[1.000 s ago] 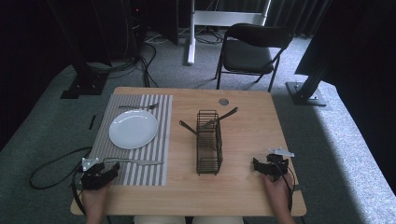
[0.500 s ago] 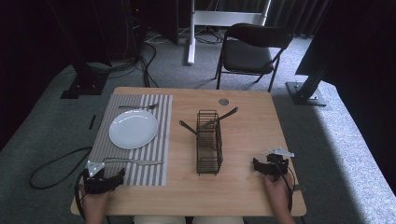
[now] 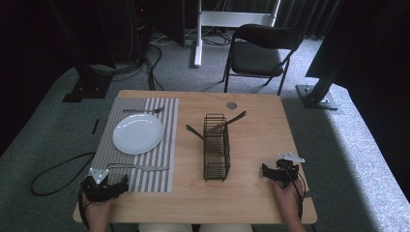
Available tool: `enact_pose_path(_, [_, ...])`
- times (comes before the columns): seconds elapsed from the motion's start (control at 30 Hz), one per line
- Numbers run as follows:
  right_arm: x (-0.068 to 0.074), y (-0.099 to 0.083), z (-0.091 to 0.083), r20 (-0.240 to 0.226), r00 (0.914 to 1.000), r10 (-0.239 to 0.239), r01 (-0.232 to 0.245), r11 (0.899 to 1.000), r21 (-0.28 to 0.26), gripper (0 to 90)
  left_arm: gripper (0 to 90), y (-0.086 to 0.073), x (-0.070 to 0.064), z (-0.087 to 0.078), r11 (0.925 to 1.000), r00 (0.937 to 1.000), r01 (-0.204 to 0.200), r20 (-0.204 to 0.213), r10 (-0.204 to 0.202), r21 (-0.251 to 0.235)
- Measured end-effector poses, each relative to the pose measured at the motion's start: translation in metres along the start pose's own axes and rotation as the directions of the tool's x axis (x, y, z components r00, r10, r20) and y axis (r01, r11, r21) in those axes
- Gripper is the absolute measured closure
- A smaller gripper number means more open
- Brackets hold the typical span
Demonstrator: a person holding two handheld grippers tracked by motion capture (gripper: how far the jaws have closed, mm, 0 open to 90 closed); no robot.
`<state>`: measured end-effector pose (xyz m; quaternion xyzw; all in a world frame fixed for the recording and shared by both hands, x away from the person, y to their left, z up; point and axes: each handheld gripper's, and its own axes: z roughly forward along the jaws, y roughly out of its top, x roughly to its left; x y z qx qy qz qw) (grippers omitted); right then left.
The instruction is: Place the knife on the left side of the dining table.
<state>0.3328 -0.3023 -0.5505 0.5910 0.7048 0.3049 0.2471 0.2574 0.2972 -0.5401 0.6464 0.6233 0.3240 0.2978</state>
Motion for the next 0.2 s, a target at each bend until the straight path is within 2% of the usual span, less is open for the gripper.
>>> enact_pose_path(0.2, [0.0, 0.0, 0.0, 0.0, 1.0, 0.0, 0.0, 1.0, 0.0, 11.7, 0.0, -0.0012, 0.0051, 0.0018, 0.9999, 0.9999, 0.011, -0.002, -0.011, 0.011])
